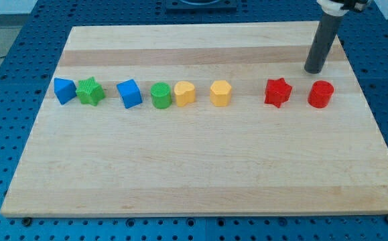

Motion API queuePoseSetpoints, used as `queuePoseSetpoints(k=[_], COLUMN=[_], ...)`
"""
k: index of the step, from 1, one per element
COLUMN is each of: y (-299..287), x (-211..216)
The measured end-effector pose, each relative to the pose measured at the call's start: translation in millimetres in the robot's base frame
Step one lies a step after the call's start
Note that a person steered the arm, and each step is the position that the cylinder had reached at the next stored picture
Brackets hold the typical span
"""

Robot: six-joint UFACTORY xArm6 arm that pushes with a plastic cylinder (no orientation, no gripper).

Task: Push red circle into red star

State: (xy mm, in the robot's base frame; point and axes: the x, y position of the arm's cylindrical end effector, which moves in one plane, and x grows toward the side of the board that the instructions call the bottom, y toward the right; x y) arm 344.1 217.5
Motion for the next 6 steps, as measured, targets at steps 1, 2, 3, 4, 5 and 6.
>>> queuePoseSetpoints(k=[1,2,3,4,5,6], y=[0,16,51,107,88,26], x=[0,-16,-16,18,77,80])
